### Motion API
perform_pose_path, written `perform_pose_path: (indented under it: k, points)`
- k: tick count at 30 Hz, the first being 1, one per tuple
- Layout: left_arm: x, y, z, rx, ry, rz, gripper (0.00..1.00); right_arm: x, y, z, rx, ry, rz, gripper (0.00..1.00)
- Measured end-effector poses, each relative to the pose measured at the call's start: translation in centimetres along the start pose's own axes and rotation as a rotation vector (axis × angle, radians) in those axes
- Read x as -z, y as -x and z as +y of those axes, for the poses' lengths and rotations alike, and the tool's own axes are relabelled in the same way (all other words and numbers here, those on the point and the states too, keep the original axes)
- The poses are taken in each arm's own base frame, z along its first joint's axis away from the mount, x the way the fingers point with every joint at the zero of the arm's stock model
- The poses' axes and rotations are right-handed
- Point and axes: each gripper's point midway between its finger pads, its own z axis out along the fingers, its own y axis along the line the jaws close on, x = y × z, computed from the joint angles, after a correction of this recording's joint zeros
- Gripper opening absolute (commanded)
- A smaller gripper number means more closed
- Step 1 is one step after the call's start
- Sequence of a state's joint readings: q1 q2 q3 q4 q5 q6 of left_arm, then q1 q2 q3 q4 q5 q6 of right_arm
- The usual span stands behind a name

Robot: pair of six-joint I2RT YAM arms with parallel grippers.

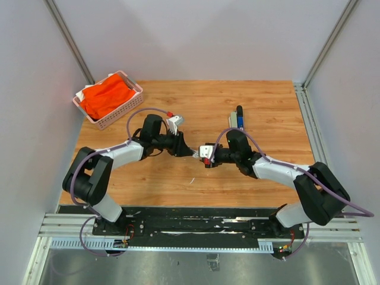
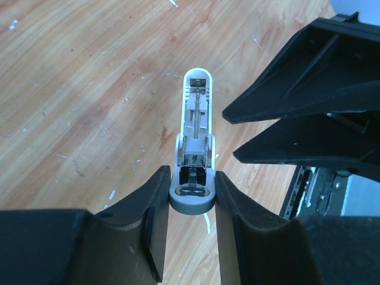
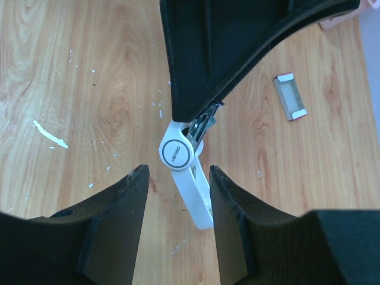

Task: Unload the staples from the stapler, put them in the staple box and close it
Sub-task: Unload the staple at the center of the board.

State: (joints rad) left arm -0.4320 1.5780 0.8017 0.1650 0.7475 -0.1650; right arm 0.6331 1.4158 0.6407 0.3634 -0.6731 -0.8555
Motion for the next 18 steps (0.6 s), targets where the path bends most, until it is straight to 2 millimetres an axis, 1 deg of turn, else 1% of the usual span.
perform_pose_path:
  k: [5, 9, 12, 18]
  points:
    - [-0.2, -0.2, 0.3, 0.061, -0.012, 0.002, 0.0, -0.9, -0.7, 0.3, -0.032, -0.014, 0.038, 0.47]
    - [-0.2, 0.1, 0.7, 0.103, -0.024, -0.012, 0.0, -1.4, -0.9, 0.6, -0.036, -0.019, 0.057, 0.47]
    - [-0.1, 0.2, 1.1, 0.123, -0.029, -0.019, 0.0, -1.8, -1.6, 0.7, -0.054, -0.028, 0.077, 0.47]
    - [-0.2, 0.1, 1.7, 0.151, -0.022, -0.022, 0.0, -2.8, -1.9, 0.2, -0.07, -0.084, 0.112, 0.48]
